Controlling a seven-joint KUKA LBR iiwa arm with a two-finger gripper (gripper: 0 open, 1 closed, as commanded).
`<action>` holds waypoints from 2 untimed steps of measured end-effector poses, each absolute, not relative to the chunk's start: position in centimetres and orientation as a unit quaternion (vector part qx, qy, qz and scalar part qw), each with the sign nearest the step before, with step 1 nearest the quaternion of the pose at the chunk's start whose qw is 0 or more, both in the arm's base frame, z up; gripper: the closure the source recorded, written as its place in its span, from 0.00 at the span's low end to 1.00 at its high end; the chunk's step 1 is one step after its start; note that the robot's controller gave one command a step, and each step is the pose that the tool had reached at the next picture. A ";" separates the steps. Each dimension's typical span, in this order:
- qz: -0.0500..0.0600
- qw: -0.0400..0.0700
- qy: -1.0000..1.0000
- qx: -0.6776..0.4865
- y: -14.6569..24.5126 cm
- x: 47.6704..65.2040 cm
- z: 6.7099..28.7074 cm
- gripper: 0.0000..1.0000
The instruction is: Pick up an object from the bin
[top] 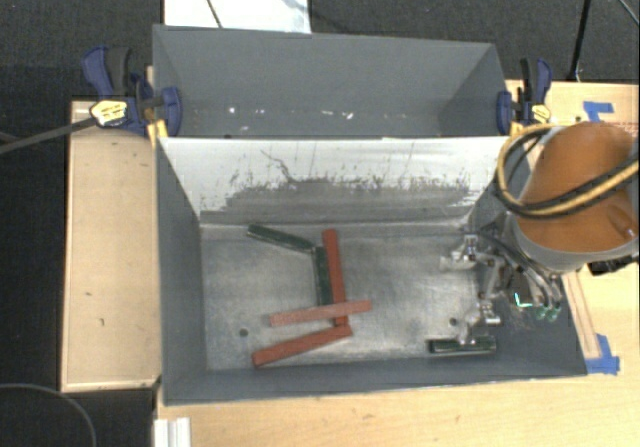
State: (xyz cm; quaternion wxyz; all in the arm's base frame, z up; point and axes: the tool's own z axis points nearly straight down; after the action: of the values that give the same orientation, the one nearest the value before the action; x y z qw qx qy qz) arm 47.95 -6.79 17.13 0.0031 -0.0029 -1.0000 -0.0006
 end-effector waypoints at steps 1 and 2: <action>0.000 -0.001 -1.000 -0.001 -6.8 48.1 17.5 0.00; 0.001 -0.004 -0.999 0.041 -7.6 48.4 13.4 0.00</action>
Offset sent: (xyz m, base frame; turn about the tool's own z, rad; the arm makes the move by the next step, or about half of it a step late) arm 0.0052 -0.0210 -0.1013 -0.2048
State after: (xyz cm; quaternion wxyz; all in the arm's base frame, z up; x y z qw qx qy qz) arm 48.44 -7.64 13.44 -0.0036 0.0409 -0.9992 0.0005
